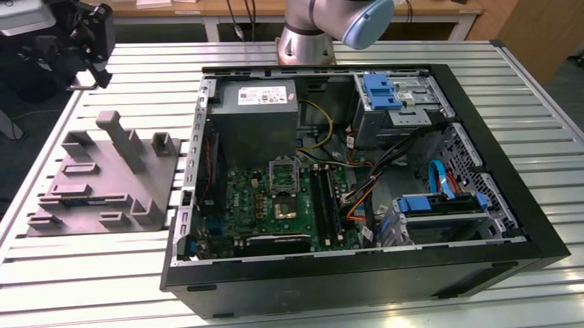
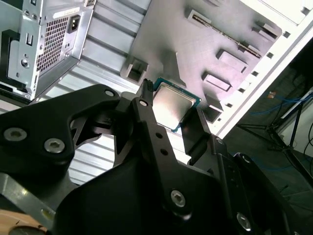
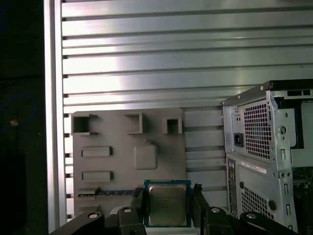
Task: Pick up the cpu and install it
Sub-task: 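Pick up the cpu and move it towards the insertion slot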
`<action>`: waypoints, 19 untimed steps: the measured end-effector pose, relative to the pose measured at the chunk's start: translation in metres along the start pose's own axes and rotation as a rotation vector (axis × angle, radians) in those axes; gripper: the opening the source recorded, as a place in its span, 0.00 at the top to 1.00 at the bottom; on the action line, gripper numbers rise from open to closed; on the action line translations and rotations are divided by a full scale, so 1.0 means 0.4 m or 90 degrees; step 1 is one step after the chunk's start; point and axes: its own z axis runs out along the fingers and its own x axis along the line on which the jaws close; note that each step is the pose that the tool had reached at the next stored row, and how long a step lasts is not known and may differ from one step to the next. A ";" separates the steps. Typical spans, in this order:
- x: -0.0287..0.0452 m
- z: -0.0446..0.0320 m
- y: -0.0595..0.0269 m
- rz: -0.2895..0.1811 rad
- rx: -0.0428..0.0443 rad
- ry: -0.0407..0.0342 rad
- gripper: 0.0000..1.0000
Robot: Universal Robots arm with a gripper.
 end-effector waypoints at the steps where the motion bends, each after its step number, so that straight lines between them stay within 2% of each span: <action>1: -0.003 0.000 0.000 0.000 -0.0001 -0.0001 0.53; 19: -0.049 0.001 0.003 0.000 -0.0001 0.0000 0.53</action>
